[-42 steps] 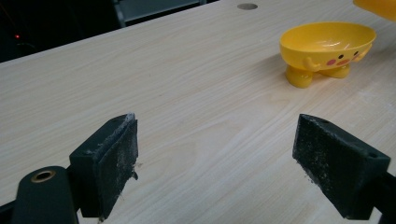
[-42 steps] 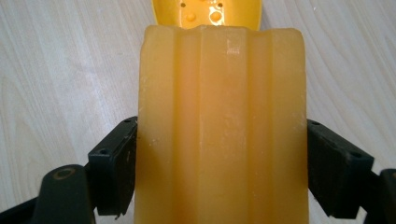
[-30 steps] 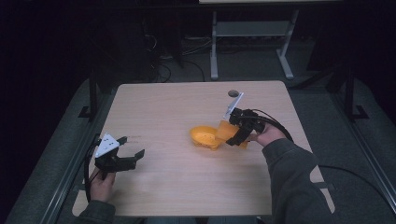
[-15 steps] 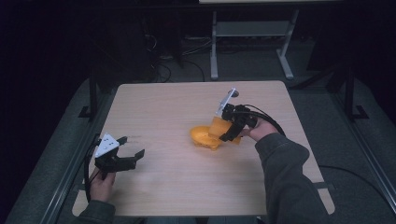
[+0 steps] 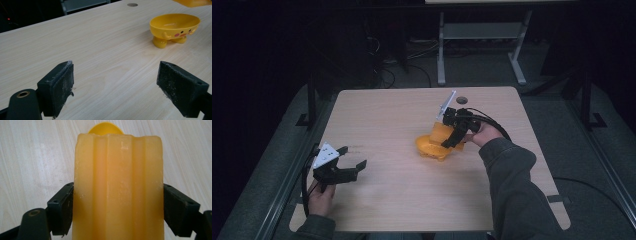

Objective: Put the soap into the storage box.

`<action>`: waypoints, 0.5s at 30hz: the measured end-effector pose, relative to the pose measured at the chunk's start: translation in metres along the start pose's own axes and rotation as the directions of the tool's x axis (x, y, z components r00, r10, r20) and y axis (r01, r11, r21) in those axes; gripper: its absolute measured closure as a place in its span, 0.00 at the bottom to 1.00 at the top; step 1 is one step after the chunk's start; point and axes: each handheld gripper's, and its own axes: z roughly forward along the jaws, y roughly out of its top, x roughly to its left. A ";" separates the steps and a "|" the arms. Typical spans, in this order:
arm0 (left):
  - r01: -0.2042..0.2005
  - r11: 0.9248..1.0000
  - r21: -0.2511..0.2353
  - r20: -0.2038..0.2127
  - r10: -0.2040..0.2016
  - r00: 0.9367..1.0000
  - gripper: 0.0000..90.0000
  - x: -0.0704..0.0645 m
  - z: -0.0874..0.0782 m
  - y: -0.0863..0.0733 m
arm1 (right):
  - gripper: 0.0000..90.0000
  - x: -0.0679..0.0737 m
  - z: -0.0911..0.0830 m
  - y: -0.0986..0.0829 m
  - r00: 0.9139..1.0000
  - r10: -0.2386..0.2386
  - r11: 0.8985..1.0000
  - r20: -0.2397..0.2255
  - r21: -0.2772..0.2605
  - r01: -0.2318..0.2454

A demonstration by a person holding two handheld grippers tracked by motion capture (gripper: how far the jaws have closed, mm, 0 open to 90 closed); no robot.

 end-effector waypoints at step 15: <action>0.000 1.000 0.000 0.001 0.000 1.000 0.15 0.000 0.000 0.000 | 0.23 -0.001 0.003 0.013 1.000 -0.027 1.000 -0.005 -0.008 0.027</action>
